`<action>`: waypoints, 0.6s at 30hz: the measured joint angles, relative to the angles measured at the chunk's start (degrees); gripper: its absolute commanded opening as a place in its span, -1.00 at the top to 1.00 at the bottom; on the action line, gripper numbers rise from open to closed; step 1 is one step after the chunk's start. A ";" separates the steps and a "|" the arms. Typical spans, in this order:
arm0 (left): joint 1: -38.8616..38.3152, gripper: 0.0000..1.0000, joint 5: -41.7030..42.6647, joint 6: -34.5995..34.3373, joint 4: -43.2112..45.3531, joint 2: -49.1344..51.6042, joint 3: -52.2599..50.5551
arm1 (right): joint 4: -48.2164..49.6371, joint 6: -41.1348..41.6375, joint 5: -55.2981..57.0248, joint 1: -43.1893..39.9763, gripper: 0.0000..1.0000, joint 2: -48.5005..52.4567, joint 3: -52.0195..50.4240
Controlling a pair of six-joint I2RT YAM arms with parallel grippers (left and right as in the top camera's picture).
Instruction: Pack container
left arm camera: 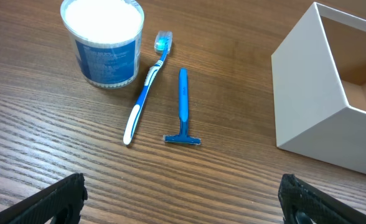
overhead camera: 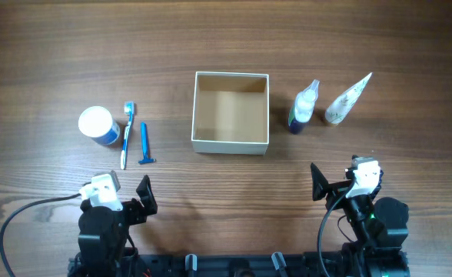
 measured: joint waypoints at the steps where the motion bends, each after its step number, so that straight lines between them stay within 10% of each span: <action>1: 0.00 -0.99 0.00 0.00 0.00 0.02 0.00 | 0.00 0.00 0.00 0.00 -0.99 0.00 0.00; 18: 0.00 -0.99 0.00 0.00 0.00 0.02 0.00 | 0.68 2.93 0.00 0.00 -0.99 0.00 0.00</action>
